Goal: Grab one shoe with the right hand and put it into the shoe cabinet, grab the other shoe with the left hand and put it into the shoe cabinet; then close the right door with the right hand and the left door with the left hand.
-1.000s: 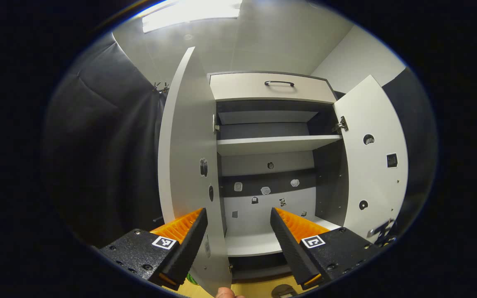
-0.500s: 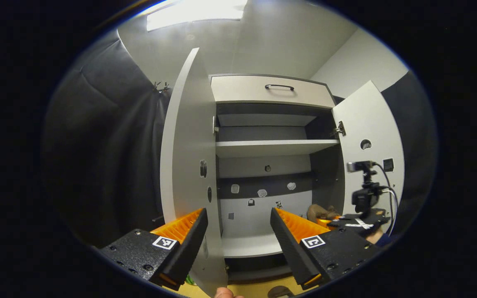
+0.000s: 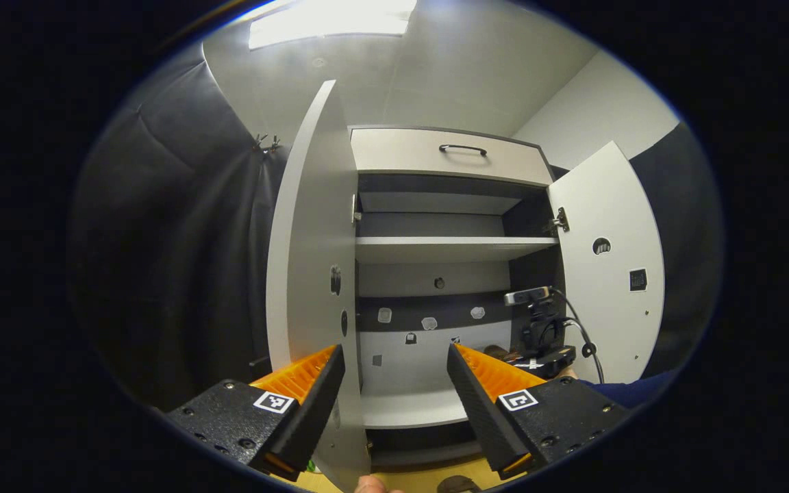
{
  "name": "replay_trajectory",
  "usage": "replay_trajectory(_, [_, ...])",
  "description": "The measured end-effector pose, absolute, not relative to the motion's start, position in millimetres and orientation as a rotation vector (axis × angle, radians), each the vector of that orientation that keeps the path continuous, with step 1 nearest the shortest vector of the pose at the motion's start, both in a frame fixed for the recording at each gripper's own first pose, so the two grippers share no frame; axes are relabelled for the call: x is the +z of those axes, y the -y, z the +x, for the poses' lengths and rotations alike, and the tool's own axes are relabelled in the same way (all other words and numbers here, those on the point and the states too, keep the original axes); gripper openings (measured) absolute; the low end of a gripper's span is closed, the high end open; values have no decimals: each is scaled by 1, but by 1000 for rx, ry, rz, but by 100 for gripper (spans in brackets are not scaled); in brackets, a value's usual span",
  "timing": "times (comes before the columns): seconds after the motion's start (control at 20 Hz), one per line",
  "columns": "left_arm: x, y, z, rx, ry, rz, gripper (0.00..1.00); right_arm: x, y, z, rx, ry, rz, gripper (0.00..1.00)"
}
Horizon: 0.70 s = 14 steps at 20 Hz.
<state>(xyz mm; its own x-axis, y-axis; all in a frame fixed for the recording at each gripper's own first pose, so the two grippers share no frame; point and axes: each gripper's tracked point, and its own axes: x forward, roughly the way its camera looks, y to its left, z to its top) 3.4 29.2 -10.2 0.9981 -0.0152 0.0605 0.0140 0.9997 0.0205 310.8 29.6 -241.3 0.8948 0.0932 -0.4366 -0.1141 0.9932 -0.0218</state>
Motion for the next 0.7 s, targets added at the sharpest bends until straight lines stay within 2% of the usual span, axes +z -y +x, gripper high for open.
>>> replay_trajectory(0.25, [-11,-29,5,-13,67,24,91,-270,-20,326,68,-499,-51,7])
replay_trajectory(0.4, [-10,-29,6,-8,65,27,91,-276,-13,324,51,-520,-65,12])
replay_trajectory(0.6, [-12,-29,8,3,63,35,91,-277,-16,312,79,-540,-75,28])
replay_trajectory(0.7, [-13,-27,8,7,57,51,91,-273,-18,299,101,-549,-73,31])
